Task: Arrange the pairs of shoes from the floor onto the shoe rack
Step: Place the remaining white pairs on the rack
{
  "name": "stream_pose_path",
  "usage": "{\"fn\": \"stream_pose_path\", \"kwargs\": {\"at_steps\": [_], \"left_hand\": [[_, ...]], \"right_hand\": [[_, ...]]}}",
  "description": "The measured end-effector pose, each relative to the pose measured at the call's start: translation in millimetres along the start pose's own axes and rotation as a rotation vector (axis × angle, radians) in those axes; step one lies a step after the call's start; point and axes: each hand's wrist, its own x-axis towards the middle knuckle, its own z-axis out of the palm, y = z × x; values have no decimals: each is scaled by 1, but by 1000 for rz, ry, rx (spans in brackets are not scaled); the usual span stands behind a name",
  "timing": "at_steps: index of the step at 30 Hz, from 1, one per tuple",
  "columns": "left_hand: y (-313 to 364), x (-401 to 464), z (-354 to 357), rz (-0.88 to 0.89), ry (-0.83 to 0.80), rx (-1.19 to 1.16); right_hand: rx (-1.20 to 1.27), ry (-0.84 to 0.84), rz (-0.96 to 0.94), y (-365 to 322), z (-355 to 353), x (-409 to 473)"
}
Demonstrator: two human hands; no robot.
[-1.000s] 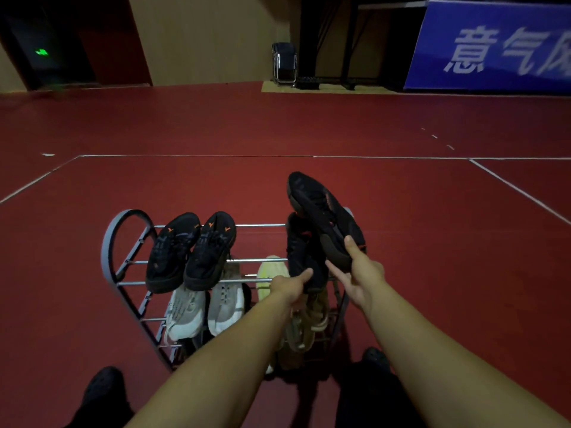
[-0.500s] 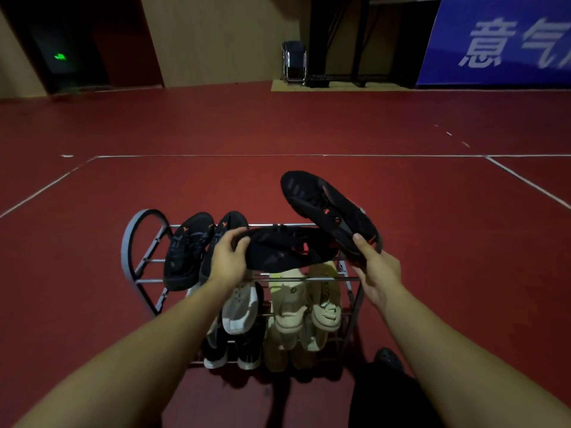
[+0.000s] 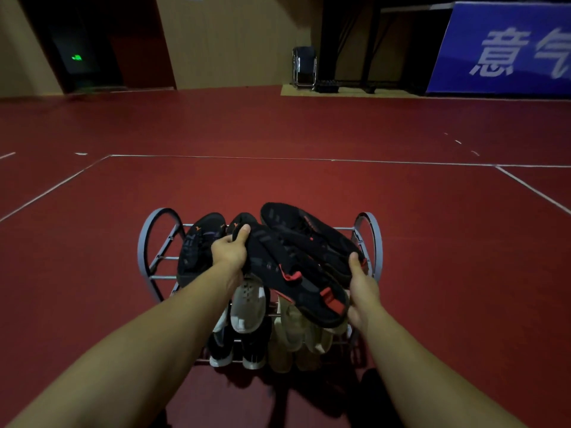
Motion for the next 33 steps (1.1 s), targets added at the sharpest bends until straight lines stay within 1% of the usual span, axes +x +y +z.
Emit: {"fn": "stream_pose_path", "kwargs": {"at_steps": [2, 4, 6, 8, 10, 14, 16, 17, 18, 19, 21, 23, 27, 29, 31, 33], "left_hand": [[-4, -4, 9, -53, -14, -74], [-13, -7, 22, -128, -57, -150], [-28, -10, 37, -236, -146, -200], [-47, -12, 51, -297, -260, -168], [-61, -33, 61, -287, -332, -102], [-94, -69, 64, -189, -450, 25], [-102, -69, 59, -248, -476, -36], [-102, -67, 58, -261, -462, -85], [-102, -63, 58, -239, -426, -100], [-102, -56, 59, -182, -392, -91], [-94, -46, 61, -65, -310, -6], [-86, -35, 63, 14, -247, 62], [-77, -16, 64, 87, -167, 160], [-77, -7, 64, 104, -146, 222], [-77, 1, 67, 83, -148, 261], [-82, 10, 70, 25, -151, 279]], "right_hand": [[-65, 118, -19, 11, -1, 2], [-65, 204, 5, 19, -1, 1], [-20, 287, 38, 26, -4, 4], [37, 358, 58, 31, -6, 10], [109, 393, 52, 33, -3, 14], [199, 424, 36, 30, 12, 21], [224, 408, 25, 27, 20, 23], [242, 397, 24, 26, 23, 25], [258, 382, 31, 26, 25, 29], [278, 361, 44, 26, 28, 30], [321, 299, 86, 24, 33, 31], [358, 243, 121, 21, 35, 34], [373, 223, 138, 18, 33, 41], [336, 197, 139, 22, 32, 45], [187, 218, 123, 28, 31, 52], [-147, 263, 89, 33, 29, 61]]}}
